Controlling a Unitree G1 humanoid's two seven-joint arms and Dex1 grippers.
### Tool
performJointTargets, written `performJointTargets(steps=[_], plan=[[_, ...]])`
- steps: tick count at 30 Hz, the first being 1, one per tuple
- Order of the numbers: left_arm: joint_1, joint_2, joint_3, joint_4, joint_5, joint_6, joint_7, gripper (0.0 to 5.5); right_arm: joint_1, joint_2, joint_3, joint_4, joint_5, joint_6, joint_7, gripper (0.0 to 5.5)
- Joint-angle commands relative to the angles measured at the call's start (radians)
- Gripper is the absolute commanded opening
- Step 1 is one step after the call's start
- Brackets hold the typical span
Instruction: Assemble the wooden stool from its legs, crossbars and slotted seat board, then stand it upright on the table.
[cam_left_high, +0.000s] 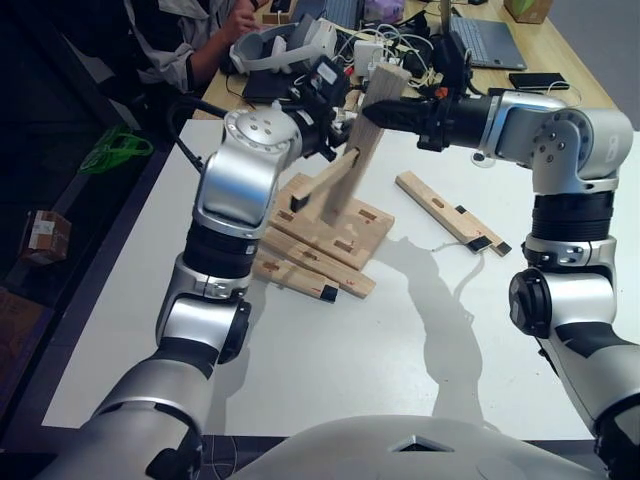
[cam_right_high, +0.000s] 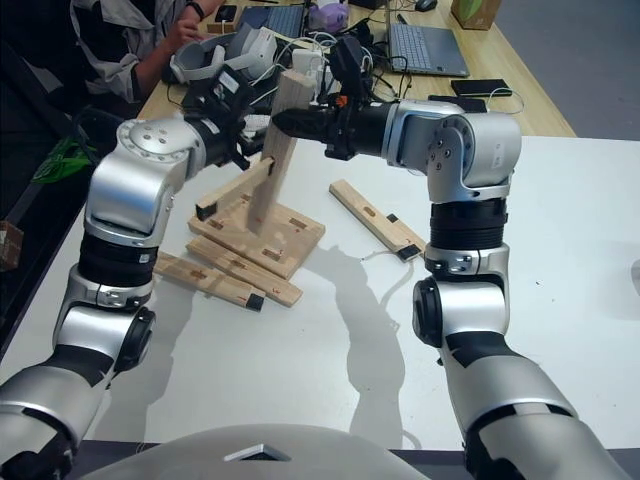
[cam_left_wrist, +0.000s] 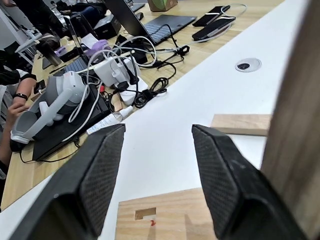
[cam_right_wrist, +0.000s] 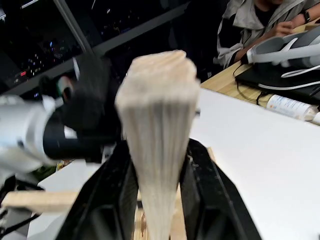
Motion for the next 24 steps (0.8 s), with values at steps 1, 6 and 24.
performJointTargets(steps=[1, 6, 24], plan=[[-0.003, -0.009, -0.023, -0.015, -0.025, 0.012, -0.020, 2.46, -0.041, 0.027, -0.017, -0.010, 0.049, -0.036, -0.033, 0.98], [0.004, 0.015, -0.001, 0.000, -0.017, 0.003, 0.000, 2.46, 0.004, 0.007, -0.010, -0.038, 0.070, -0.061, -0.038, 0.98], [0.185, 0.047, 0.130, -0.120, -0.067, 0.097, 0.111, 2.46, 0.249, 0.029, 0.036, 0.220, -0.024, -0.737, 0.062, 0.98]])
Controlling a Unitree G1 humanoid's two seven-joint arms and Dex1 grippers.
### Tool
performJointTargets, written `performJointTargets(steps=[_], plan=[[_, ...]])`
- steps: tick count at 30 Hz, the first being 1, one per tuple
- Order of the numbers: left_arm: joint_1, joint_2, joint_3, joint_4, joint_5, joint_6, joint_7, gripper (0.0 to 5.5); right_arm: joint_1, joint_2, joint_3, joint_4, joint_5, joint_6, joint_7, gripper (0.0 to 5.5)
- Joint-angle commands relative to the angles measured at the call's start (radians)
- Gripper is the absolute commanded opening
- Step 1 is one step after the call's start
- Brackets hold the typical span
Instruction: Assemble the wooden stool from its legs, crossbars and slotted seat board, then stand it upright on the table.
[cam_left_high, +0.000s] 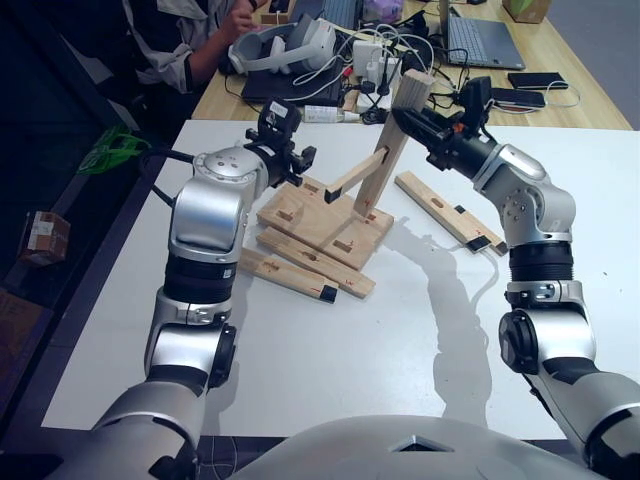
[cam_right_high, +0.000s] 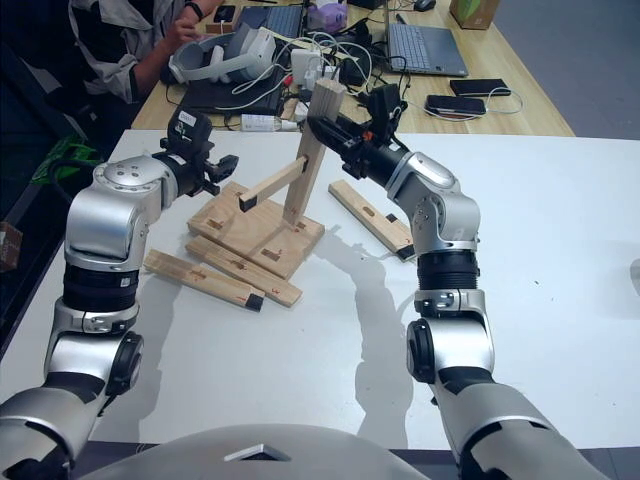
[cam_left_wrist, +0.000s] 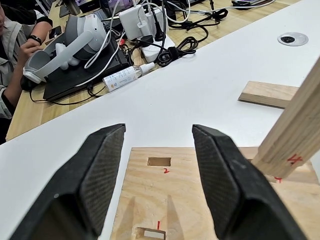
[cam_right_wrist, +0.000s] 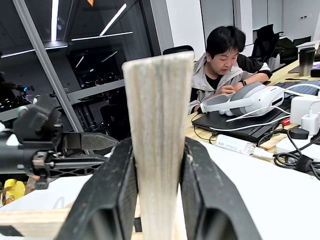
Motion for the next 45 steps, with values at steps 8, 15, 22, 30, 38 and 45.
performJointTargets(steps=[8, 15, 22, 30, 38, 45], plan=[[0.055, -0.008, -0.045, -0.090, -0.034, 0.066, 0.006, 2.46, -0.034, -0.036, 0.038, 0.136, -0.033, -0.162, 0.111, 0.98], [0.093, -0.072, -0.049, -0.150, -0.048, 0.068, 0.062, 2.46, -0.074, -0.068, 0.044, 0.219, -0.050, -0.210, 0.152, 0.98], [0.063, -0.168, 0.118, -0.134, -0.042, -0.017, 0.226, 2.46, -0.029, -0.108, 0.083, 0.205, -0.061, -0.175, 0.227, 0.98], [0.042, -0.213, 0.247, -0.101, -0.048, -0.096, 0.363, 2.46, 0.002, -0.195, 0.110, 0.097, -0.033, -0.043, 0.318, 0.98], [0.067, -0.224, 0.239, -0.116, -0.047, -0.115, 0.392, 2.46, 0.021, -0.342, 0.127, -0.033, -0.049, 0.038, 0.373, 0.98], [0.069, -0.215, 0.234, -0.109, -0.048, -0.124, 0.395, 2.46, 0.058, -0.304, 0.134, -0.063, -0.052, 0.010, 0.309, 1.85]])
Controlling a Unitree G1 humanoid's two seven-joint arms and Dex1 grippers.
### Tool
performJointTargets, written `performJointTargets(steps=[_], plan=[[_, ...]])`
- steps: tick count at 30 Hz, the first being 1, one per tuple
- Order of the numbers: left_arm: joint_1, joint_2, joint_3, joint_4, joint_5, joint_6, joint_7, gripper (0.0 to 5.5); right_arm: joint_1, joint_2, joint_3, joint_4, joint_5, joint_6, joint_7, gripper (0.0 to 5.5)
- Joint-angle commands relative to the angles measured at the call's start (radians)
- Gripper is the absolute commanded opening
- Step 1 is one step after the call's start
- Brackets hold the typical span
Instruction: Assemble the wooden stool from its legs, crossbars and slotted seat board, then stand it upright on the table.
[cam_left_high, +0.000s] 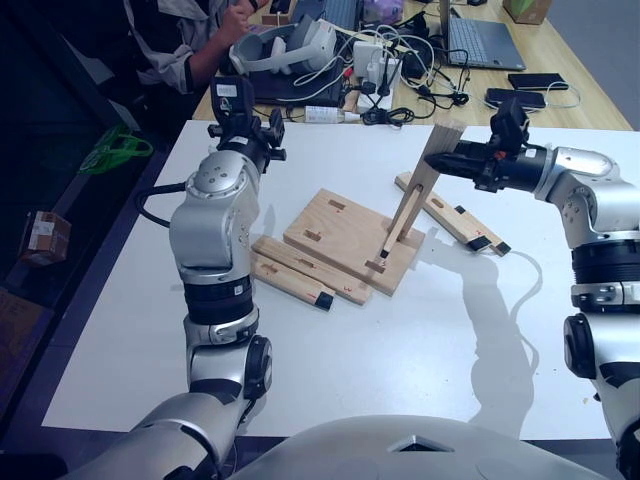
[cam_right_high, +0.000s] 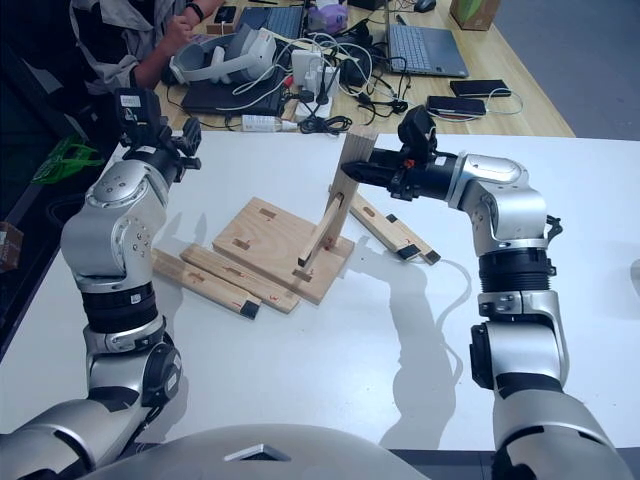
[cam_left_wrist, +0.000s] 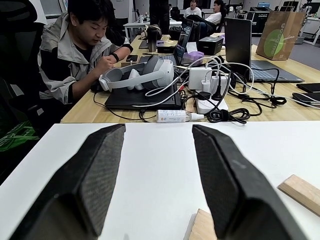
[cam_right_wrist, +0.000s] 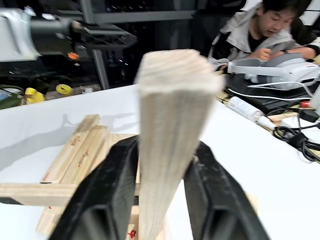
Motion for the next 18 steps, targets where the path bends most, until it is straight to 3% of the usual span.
performJointTargets(steps=[1, 6, 10, 13, 16, 18], plan=[[0.005, 0.005, -0.007, 0.002, -0.001, -0.005, 0.003, 2.46, 0.017, 0.021, -0.011, -0.021, 0.006, -0.004, -0.040, 1.97], [0.013, 0.004, -0.012, -0.006, 0.000, -0.004, 0.005, 2.46, -0.050, 0.038, -0.116, -0.001, 0.068, 0.041, -0.155, 2.77], [0.017, 0.002, -0.017, -0.008, -0.002, -0.008, 0.004, 2.46, -0.241, 0.062, -0.308, 0.033, 0.266, 0.178, -0.276, 2.77], [0.016, -0.001, -0.022, -0.007, -0.001, -0.011, 0.007, 2.46, -0.343, 0.102, -0.370, 0.082, 0.345, 0.221, -0.354, 2.77], [0.013, -0.004, -0.030, -0.001, 0.001, -0.018, 0.008, 2.46, -0.352, 0.154, -0.305, 0.126, 0.311, 0.204, -0.355, 2.77], [0.013, -0.007, -0.036, 0.001, 0.002, -0.023, 0.009, 2.46, -0.283, 0.161, -0.147, 0.178, 0.183, 0.162, -0.307, 2.77]])
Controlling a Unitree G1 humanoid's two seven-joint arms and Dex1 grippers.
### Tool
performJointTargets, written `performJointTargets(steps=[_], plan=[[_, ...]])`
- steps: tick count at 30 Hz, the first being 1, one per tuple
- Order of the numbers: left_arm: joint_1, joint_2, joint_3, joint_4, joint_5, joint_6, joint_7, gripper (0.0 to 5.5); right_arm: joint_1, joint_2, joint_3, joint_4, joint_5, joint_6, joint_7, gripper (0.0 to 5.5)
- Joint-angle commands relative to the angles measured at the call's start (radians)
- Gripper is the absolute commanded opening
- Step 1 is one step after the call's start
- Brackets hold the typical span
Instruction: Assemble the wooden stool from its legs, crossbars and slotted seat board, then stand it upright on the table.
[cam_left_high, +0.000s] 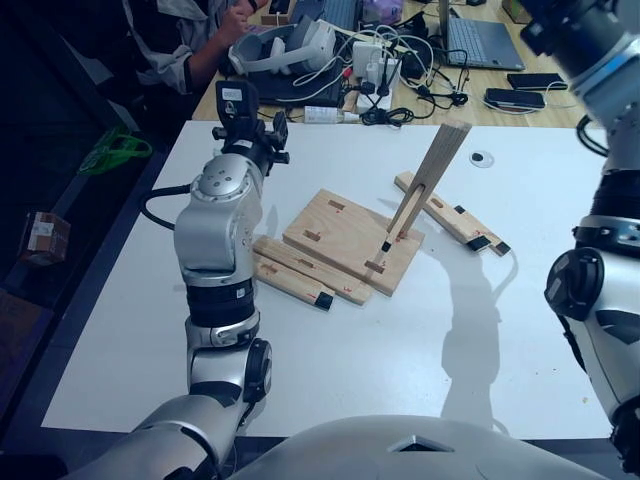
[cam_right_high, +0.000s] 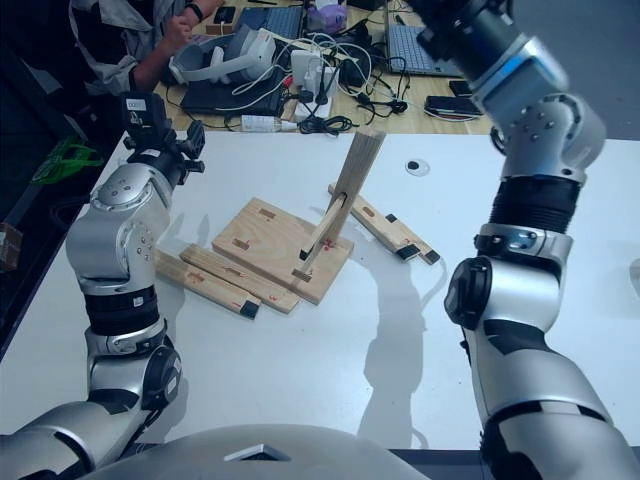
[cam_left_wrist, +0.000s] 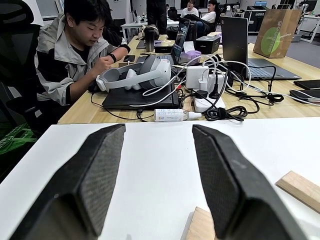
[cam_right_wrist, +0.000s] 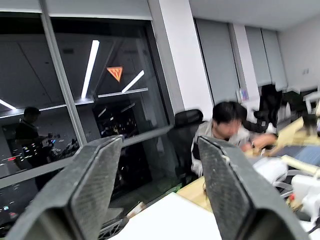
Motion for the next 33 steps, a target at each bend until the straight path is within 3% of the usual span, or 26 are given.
performJointTargets(steps=[1, 3, 5, 11, 16, 19, 21, 25, 28, 33], plan=[[0.000, -0.008, -0.015, 0.003, 0.001, -0.009, 0.007, 2.46, 0.095, 0.010, 0.241, 0.078, -0.203, -0.066, 0.076, 2.77], [0.005, -0.007, -0.019, 0.002, 0.000, -0.009, 0.004, 2.46, 0.156, 0.002, 0.317, 0.099, -0.269, -0.091, 0.112, 2.77], [0.012, 0.001, -0.018, 0.000, -0.002, -0.006, -0.001, 2.46, 0.172, 0.008, 0.306, 0.090, -0.261, -0.090, 0.117, 2.77], [0.008, 0.104, 0.016, 0.016, -0.008, -0.026, -0.066, 2.46, 0.075, 0.031, 0.139, -0.015, -0.088, 0.002, 0.064, 2.77], [0.090, 0.364, 0.010, -0.002, -0.071, -0.039, -0.338, 2.46, -0.009, -0.012, -0.174, -0.165, 0.233, 0.159, -0.120, 2.77], [0.235, 0.595, -0.140, 0.017, -0.022, -0.032, -0.524, 2.46, 0.091, -0.090, -0.276, -0.253, 0.322, 0.239, -0.192, 2.77], [0.298, 0.661, -0.198, 0.045, -0.010, 0.002, -0.579, 2.46, 0.265, -0.161, -0.318, -0.367, 0.364, 0.327, -0.188, 2.77], [0.361, 0.672, -0.221, 0.049, -0.013, 0.049, -0.591, 2.46, 0.733, -0.331, -0.282, -0.619, 0.378, 0.471, -0.006, 2.77], [0.333, 0.630, -0.213, 0.067, -0.028, 0.069, -0.577, 2.46, 1.084, -0.413, -0.172, -0.804, 0.317, 0.455, 0.160, 2.77], [0.278, 0.592, -0.229, 0.084, -0.034, 0.083, -0.568, 2.46, 1.267, -0.430, 0.083, -0.940, 0.149, 0.283, 0.257, 2.77]])
